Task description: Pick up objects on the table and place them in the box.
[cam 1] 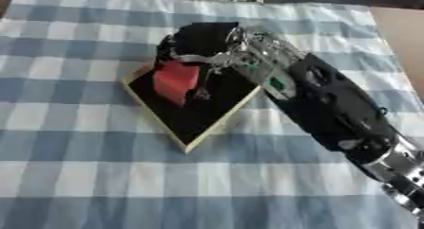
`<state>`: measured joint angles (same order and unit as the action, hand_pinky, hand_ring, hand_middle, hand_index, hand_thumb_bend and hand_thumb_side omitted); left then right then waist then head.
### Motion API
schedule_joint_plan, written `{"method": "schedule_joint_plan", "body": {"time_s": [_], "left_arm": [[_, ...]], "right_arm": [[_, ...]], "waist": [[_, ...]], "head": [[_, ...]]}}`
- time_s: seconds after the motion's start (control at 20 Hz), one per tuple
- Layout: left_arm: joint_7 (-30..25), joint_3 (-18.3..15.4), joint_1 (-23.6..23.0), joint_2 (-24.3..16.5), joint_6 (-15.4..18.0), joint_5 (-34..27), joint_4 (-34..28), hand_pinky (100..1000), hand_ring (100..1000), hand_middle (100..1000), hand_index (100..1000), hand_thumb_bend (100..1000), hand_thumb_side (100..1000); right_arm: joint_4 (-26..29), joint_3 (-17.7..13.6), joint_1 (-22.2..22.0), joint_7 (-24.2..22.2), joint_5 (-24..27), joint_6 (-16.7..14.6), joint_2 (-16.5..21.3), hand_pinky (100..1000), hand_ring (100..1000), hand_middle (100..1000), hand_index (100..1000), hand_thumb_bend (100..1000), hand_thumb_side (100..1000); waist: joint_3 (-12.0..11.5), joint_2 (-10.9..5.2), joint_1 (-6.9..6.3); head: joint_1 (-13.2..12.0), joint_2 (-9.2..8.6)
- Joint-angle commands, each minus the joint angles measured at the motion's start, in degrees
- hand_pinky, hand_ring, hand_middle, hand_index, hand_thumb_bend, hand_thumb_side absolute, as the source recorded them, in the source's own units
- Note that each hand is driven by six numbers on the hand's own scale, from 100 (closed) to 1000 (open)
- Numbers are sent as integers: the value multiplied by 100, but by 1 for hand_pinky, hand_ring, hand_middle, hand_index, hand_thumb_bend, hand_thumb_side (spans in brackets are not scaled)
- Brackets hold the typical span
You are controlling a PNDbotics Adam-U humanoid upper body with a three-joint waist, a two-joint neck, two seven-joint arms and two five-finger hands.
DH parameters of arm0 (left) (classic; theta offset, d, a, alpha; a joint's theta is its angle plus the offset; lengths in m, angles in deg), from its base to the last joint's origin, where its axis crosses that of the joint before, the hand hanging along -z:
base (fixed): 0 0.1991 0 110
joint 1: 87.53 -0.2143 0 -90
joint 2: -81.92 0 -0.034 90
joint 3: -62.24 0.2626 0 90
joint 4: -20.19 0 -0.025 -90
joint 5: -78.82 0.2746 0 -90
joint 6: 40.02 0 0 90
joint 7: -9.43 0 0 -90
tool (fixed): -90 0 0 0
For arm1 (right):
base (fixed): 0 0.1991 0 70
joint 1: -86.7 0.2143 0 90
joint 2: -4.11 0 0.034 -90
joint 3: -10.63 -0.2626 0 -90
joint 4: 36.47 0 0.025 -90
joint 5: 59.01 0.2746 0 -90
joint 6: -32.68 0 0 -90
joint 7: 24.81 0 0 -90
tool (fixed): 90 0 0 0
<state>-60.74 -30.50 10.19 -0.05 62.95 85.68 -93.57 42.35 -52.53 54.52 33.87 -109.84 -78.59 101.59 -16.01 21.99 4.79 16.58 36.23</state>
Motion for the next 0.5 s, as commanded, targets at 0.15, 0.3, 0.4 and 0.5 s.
{"method": "schedule_joint_plan", "body": {"time_s": [0.15, 0.3, 0.4, 0.5], "left_arm": [[-18, -4, 55, -38, 3, 8, -83, 707, 611, 584, 645, 100, 747], [-23, -1, 60, -42, 6, 3, -83, 707, 611, 584, 645, 100, 746], [-26, 0, 61, -42, 7, -2, -83, 707, 611, 584, 645, 100, 746], [-26, -1, 58, -42, 10, -6, -83, 707, 611, 584, 645, 100, 747]], "right_arm": [[305, -45, 62, -285, -13, -139, 150, 750, 802, 766, 812, 326, 100], [396, -55, 48, -572, -123, -247, 195, 885, 915, 847, 856, 333, 100], [406, -58, 31, -770, -150, -352, 212, 924, 952, 876, 883, 332, 100], [422, -88, 17, -917, -94, -420, 228, 928, 957, 883, 889, 338, 100]], "waist": [[11, -83, -37], [23, -86, -43], [25, -90, -49], [29, -97, -53]], "head": [[-21, -47], [-29, -72], [-40, -87], [-48, -94]]}}
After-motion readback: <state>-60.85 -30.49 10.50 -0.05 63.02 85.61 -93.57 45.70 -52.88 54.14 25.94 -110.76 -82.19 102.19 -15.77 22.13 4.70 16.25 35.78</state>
